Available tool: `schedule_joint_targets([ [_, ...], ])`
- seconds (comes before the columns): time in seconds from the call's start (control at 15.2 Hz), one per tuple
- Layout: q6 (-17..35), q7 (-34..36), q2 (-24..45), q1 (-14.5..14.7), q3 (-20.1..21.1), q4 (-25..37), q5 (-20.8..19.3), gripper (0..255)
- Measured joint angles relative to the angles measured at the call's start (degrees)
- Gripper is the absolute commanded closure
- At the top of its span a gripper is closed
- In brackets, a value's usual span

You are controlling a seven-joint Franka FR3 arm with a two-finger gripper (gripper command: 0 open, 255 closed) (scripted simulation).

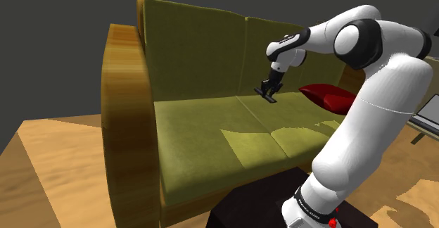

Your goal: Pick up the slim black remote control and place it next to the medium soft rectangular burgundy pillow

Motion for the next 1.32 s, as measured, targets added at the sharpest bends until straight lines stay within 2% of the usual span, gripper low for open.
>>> schedule_joint_targets([
  [1.32,-14.32,2.64,-4.74,0.35,-0.11,10.15,-2.74,255],
])
